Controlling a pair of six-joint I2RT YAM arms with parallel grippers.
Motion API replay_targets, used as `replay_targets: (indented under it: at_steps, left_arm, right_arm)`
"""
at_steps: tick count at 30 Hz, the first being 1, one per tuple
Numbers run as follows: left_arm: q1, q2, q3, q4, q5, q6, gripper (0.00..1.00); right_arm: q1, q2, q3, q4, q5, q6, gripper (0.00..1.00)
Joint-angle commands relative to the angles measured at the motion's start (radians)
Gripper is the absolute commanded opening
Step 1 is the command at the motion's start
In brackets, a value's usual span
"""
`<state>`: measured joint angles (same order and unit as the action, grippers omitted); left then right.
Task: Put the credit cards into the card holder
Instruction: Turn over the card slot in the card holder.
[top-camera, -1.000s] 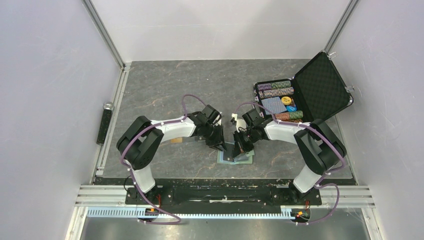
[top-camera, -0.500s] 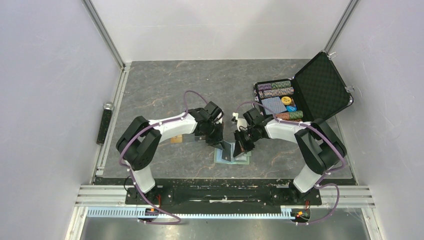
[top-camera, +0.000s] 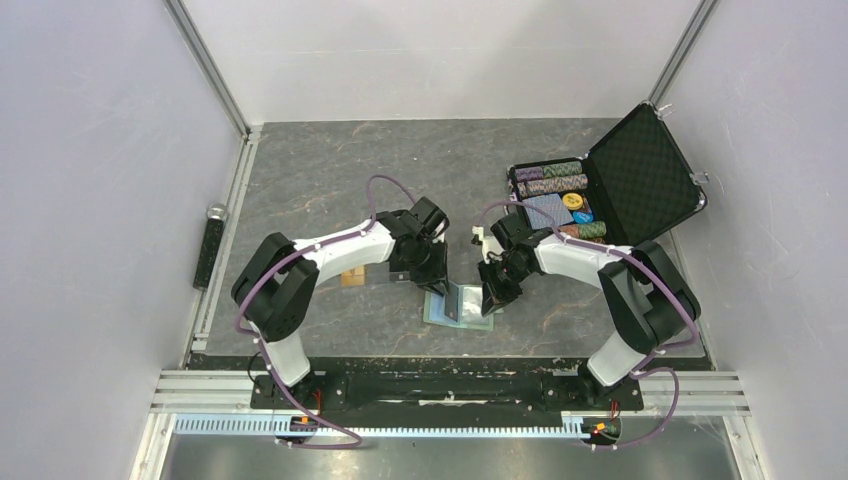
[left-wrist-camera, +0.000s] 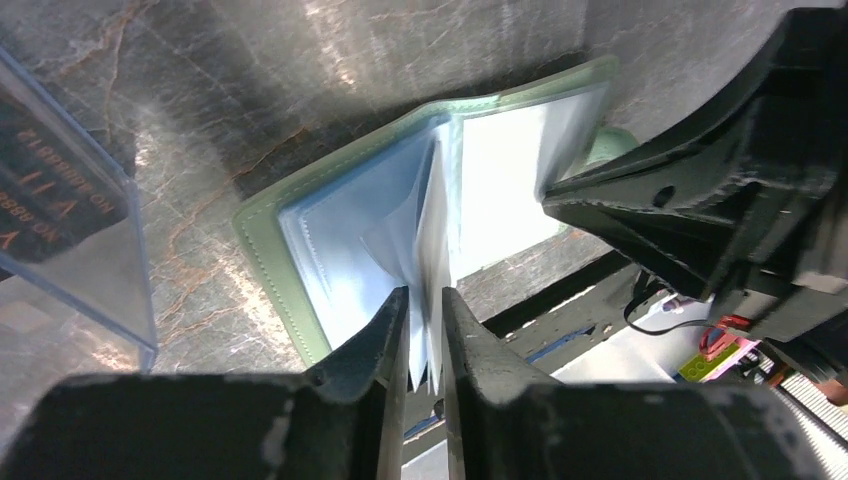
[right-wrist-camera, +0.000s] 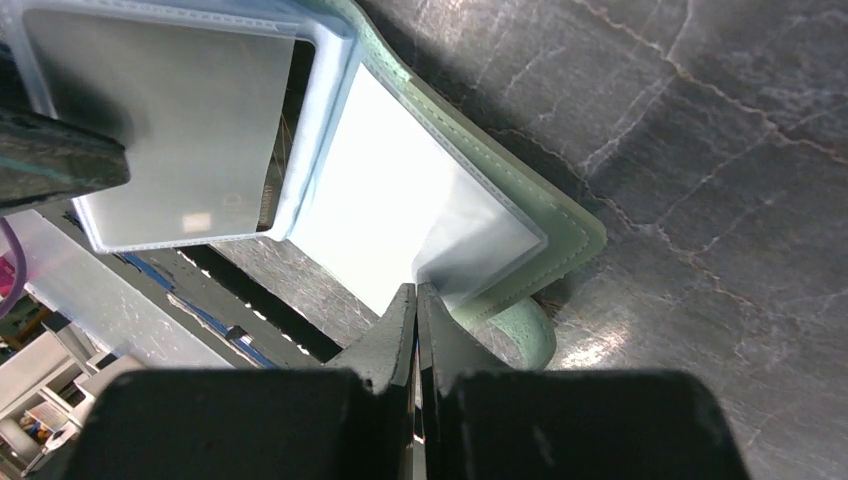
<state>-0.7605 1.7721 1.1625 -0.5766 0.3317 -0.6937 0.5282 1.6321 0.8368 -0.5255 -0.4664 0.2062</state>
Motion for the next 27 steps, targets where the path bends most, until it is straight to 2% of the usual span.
replay_targets:
  at_steps: [1, 11, 20, 27]
  left_arm:
    - [-0.015, -0.003, 0.072, 0.013, 0.030, 0.013, 0.26]
    - [-0.057, 0.055, 0.108, 0.063, 0.111, -0.008, 0.36]
    - [-0.069, 0.135, 0.113, 0.134, 0.182, -0.029, 0.39]
    - [-0.075, 0.208, 0.132, 0.219, 0.269, -0.063, 0.47]
  right_arm:
    - [-0.006, -0.011, -0.004, -0.033, 0.078, -0.038, 0.00]
    - [-0.012, -0.021, -0.002, -0.018, 0.048, -0.034, 0.00]
    - [-0.069, -0.068, 0.038, -0.042, 0.014, -0.022, 0.00]
    - [-0.108, -0.106, 0.084, -0.069, 0.006, -0.026, 0.00]
